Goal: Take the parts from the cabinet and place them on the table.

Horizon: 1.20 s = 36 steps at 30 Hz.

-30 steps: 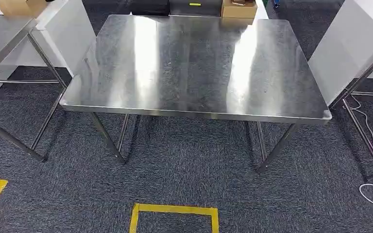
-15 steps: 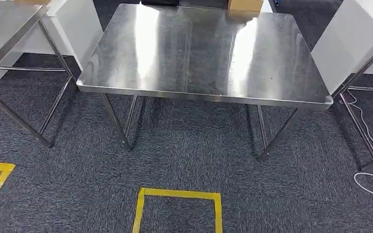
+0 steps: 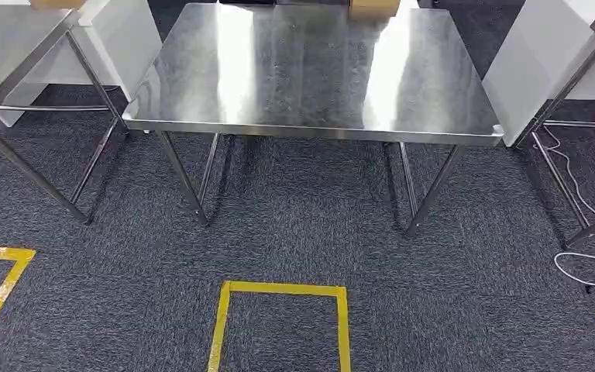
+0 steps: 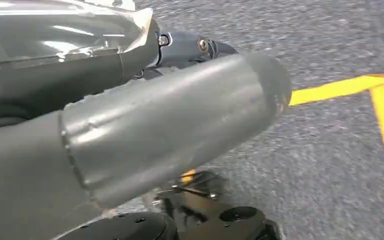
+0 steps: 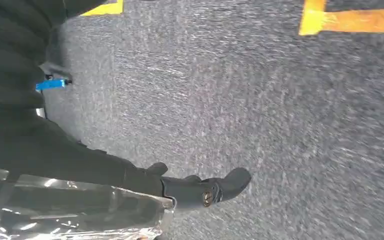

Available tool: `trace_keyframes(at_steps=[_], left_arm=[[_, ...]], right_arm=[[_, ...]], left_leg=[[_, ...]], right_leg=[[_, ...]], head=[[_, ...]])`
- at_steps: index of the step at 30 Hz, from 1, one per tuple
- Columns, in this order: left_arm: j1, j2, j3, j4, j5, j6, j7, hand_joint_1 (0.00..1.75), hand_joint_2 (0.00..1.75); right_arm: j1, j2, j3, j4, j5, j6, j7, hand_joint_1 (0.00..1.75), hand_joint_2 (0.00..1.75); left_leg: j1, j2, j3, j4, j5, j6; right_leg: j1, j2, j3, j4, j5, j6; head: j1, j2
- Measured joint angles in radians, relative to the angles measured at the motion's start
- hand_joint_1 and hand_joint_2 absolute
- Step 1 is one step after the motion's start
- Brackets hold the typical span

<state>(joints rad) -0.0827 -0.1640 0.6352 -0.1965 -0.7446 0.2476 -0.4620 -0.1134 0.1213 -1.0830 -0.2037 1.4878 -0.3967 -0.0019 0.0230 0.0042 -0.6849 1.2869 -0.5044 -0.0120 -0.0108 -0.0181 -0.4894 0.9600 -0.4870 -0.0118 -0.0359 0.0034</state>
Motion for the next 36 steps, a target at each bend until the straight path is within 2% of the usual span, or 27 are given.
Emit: trace_keyframes(at_steps=[1, 2, 3, 4, 7, 8, 10, 12, 13, 14, 15, 17, 18, 19, 22, 23, 24, 25, 26, 27, 28, 29, 30, 32, 33, 34, 36], left_arm=[[0.000, 0.000, 0.000, 0.000, 0.000, 0.000, 0.000, 0.00, 0.00], [0.000, 0.000, 0.000, 0.000, 0.000, 0.000, 0.000, 0.00, 0.00], [-0.002, 0.000, 0.000, 0.000, 0.000, 0.000, -0.001, 0.00, 0.00], [-0.002, 0.000, 0.000, 0.000, 0.000, 0.000, -0.003, 0.00, 0.00], [0.001, 0.000, 0.001, 0.000, 0.000, 0.000, -0.003, 0.00, 0.00], [-0.001, -0.001, 0.001, 0.000, 0.000, 0.000, -0.003, 0.00, 0.00], [-0.004, -0.001, 0.002, 0.000, 0.000, 0.001, -0.005, 0.00, 0.00], [-0.004, -0.001, 0.002, 0.000, 0.000, 0.001, -0.005, 0.00, 0.00], [-0.004, -0.001, 0.003, 0.000, 0.000, 0.001, -0.005, 0.00, 0.00], [-0.004, -0.001, 0.003, 0.000, 0.000, 0.001, -0.005, 0.00, 0.00], [-0.004, -0.002, 0.004, 0.000, 0.000, 0.000, -0.005, 0.00, 0.00], [-0.004, -0.002, 0.004, 0.000, -0.002, 0.001, -0.005, 0.00, 0.00], [-0.004, -0.002, 0.004, 0.000, -0.002, 0.001, -0.005, 0.00, 0.00], [-0.004, -0.002, 0.004, 0.000, -0.003, 0.001, -0.005, 0.00, 0.00], [-0.005, -0.001, 0.004, 0.000, -0.011, 0.000, -0.005, 0.00, 0.00], [-0.004, -0.001, 0.004, 0.000, -0.012, -0.001, -0.003, 0.00, 0.00], [-0.003, 0.000, 0.004, 0.000, -0.013, -0.002, 0.000, 0.00, 0.00], [-0.003, 0.000, 0.004, 0.000, -0.015, -0.003, 0.002, 0.00, 0.00], [-0.003, 0.000, 0.004, 0.000, -0.015, -0.003, 0.002, 0.00, 0.00], [-0.004, 0.000, 0.004, 0.000, -0.015, -0.003, 0.002, 0.00, 0.00], [-0.006, 0.000, 0.004, 0.000, -0.017, -0.003, 0.002, 0.00, 0.00], [-0.006, 0.000, 0.004, 0.000, -0.017, -0.003, 0.002, 0.00, 0.00], [-0.006, 0.000, 0.004, 0.000, -0.017, -0.003, 0.002, 0.00, 0.00], [-0.006, 0.001, 0.005, 0.000, -0.017, -0.003, 0.002, 0.00, 0.00], [-0.007, 0.001, 0.004, 0.000, -0.017, -0.003, 0.002, 0.00, 0.00], [-0.009, 0.001, 0.004, 0.000, -0.017, -0.003, 0.002, 0.00, 0.00], [-0.010, 0.001, 0.004, 0.000, -0.017, -0.003, 0.002, 0.00, 0.00]], right_arm=[[0.000, 0.000, 0.000, 0.000, 0.000, 0.000, 0.000, 0.00, 1.75], [0.000, 0.001, 0.000, 0.000, 0.000, 0.000, 0.000, 0.00, 1.75], [0.000, 0.001, 0.000, 0.000, 0.000, 0.000, 0.000, 0.00, 1.75], [-0.001, 0.001, 0.000, 0.000, 0.000, 0.000, 0.000, 0.00, 1.75], [-0.001, 0.000, 0.000, 0.000, 0.000, 0.000, 0.000, 0.00, 1.75], [-0.001, 0.000, 0.000, 0.000, 0.000, 0.000, 0.000, 0.00, 1.75], [0.000, -0.001, 0.000, 0.000, 0.000, 0.000, 0.003, 0.00, 1.75], [0.000, 0.000, 0.000, 0.000, 0.000, 0.000, 0.003, 0.00, 1.75], [0.000, 0.000, 0.000, 0.000, 0.000, 0.000, 0.003, 0.00, 1.75], [0.000, 0.000, 0.000, 0.000, 0.000, 0.000, 0.003, 0.00, 1.75], [0.000, -0.001, 0.000, 0.000, 0.000, 0.000, 0.003, 0.00, 1.75], [-0.002, -0.003, 0.000, 0.000, 0.000, 0.001, 0.003, 0.00, 1.75], [-0.004, -0.003, 0.000, 0.000, 0.000, 0.001, 0.003, 0.00, 1.75], [-0.006, -0.004, 0.000, 0.000, 0.000, 0.001, 0.003, 0.00, 1.75], [-0.003, -0.002, 0.000, 0.000, -0.003, 0.001, 0.003, 0.00, 1.75], [-0.001, -0.002, 0.000, 0.001, -0.005, 0.001, 0.003, 0.00, 1.75], [-0.001, 0.000, 0.000, 0.001, -0.006, 0.001, 0.002, 0.00, 1.75], [-0.001, -0.001, -0.001, 0.001, -0.007, 0.000, 0.001, 0.00, 1.75], [-0.001, -0.001, -0.001, 0.001, -0.007, 0.000, 0.001, 0.00, 1.75], [-0.001, 0.000, -0.001, 0.001, -0.007, 0.000, 0.000, 0.00, 1.75], [-0.001, 0.000, -0.001, 0.001, -0.007, 0.000, 0.000, 0.00, 1.75], [-0.001, 0.000, -0.001, 0.001, -0.007, 0.000, 0.000, 0.00, 1.75], [-0.001, 0.000, -0.001, 0.001, -0.007, 0.000, 0.000, 0.00, 1.75], [0.000, 0.001, -0.001, 0.001, -0.007, 0.001, 0.000, 0.00, 1.75], [-0.001, 0.001, -0.001, 0.001, -0.007, 0.000, 0.000, 0.00, 1.75], [-0.002, 0.001, -0.001, 0.001, -0.007, 0.000, 0.000, 0.00, 1.75], [-0.004, 0.001, -0.001, 0.001, -0.006, 0.000, 0.000, 0.00, 1.75]], left_leg=[[0.001, 0.000, 0.054, -0.063, 0.035, 0.002], [0.001, -0.002, 0.120, -0.150, 0.040, 0.007], [-0.002, -0.005, 0.171, -0.228, 0.007, 0.013], [-0.004, -0.006, 0.183, -0.260, 0.004, 0.017], [-0.013, -0.006, 0.165, -0.267, 0.015, 0.031], [0.000, -0.003, 0.173, -0.306, 0.015, 0.038], [-0.006, -0.002, 0.149, -0.305, 0.031, 0.062], [-0.009, 0.000, 0.124, -0.305, 0.050, 0.064], [-0.009, 0.003, 0.110, -0.304, 0.061, 0.064], [-0.009, 0.004, 0.097, -0.304, 0.071, 0.062], [-0.009, 0.005, 0.085, -0.304, 0.082, 0.060], [-0.008, 0.004, 0.065, -0.302, 0.100, 0.051], [-0.009, 0.004, 0.060, -0.301, 0.108, 0.045], [-0.013, 0.005, 0.054, -0.299, 0.117, 0.038], [-0.013, 0.006, 0.052, -0.310, 0.142, 0.025], [-0.009, 0.006, 0.045, -0.308, 0.145, 0.020], [-0.006, 0.003, 0.033, -0.286, 0.098, 0.015], [-0.006, 0.002, 0.022, -0.232, 0.021, 0.013], [-0.005, 0.000, 0.007, -0.154, -0.050, 0.008], [-0.004, -0.001, -0.009, -0.071, -0.099, 0.004], [-0.003, -0.002, -0.018, -0.006, -0.118, 0.001], [-0.002, -0.002, -0.013, 0.028, -0.102, 0.000], [-0.001, -0.002, 0.009, 0.018, -0.069, 0.000], [0.001, -0.002, 0.113, -0.117, -0.005, 0.003], [0.002, -0.004, 0.173, -0.203, -0.003, 0.006], [-0.003, -0.008, 0.203, -0.257, -0.018, 0.009], [-0.008, -0.008, 0.193, -0.260, -0.021, 0.015]], right_leg=[[-0.001, 0.000, -0.018, 0.011, 0.005, 0.004], [-0.001, 0.001, -0.031, 0.022, 0.008, 0.009], [0.002, 0.000, -0.044, 0.029, 0.011, 0.014], [0.005, 0.000, -0.050, 0.034, 0.018, 0.023], [0.002, 0.000, -0.065, 0.030, 0.043, 0.053], [0.006, 0.001, -0.076, 0.042, 0.029, 0.054], [0.002, 0.007, -0.123, 0.133, -0.052, 0.040], [-0.001, 0.010, -0.165, 0.281, -0.132, 0.035], [-0.002, 0.011, -0.172, 0.333, -0.144, 0.043], [-0.003, 0.011, -0.159, 0.341, -0.128, 0.055], [-0.004, 0.011, -0.126, 0.308, -0.094, 0.070], [-0.007, 0.011, -0.020, 0.159, -0.036, 0.086], [-0.011, 0.012, 0.043, 0.061, -0.043, 0.079], [0.000, 0.015, 0.090, -0.016, -0.062, 0.067], [0.006, 0.018, 0.066, -0.026, -0.057, 0.045], [-0.009, 0.016, 0.058, -0.029, -0.047, 0.030], [-0.011, 0.013, 0.051, -0.025, -0.037, 0.017], [-0.010, 0.012, 0.041, -0.025, -0.027, 0.002], [-0.009, 0.009, 0.032, -0.025, -0.017, -0.002], [-0.007, 0.008, 0.028, -0.023, -0.008, -0.003], [-0.006, 0.007, 0.015, -0.020, 0.001, -0.001], [-0.006, 0.007, 0.000, -0.013, 0.009, 0.002], [-0.007, 0.007, -0.015, -0.005, 0.012, 0.007], [-0.009, 0.007, -0.041, 0.019, 0.015, 0.012], [-0.009, 0.008, -0.052, 0.032, 0.015, 0.012], [0.001, 0.008, -0.065, 0.048, 0.016, 0.015], [-0.002, 0.007, -0.075, 0.050, 0.031, 0.036]], head=[[0.001, 0.000], [0.000, 0.000], [-0.001, 0.000], [0.003, 0.000], [0.002, 0.000], [0.004, 0.000], [0.011, 0.000], [0.014, 0.000], [0.016, 0.000], [0.017, 0.000], [0.017, 0.000], [0.018, 0.000], [0.019, 0.000], [0.019, 0.000], [0.014, 0.000], [0.016, 0.000], [0.013, 0.000], [0.012, 0.000], [0.008, 0.000], [0.010, 0.000], [0.010, 0.000], [0.008, 0.000], [0.010, 0.000], [0.009, 0.000], [0.008, 0.000], [0.009, 0.000], [0.010, 0.000]])
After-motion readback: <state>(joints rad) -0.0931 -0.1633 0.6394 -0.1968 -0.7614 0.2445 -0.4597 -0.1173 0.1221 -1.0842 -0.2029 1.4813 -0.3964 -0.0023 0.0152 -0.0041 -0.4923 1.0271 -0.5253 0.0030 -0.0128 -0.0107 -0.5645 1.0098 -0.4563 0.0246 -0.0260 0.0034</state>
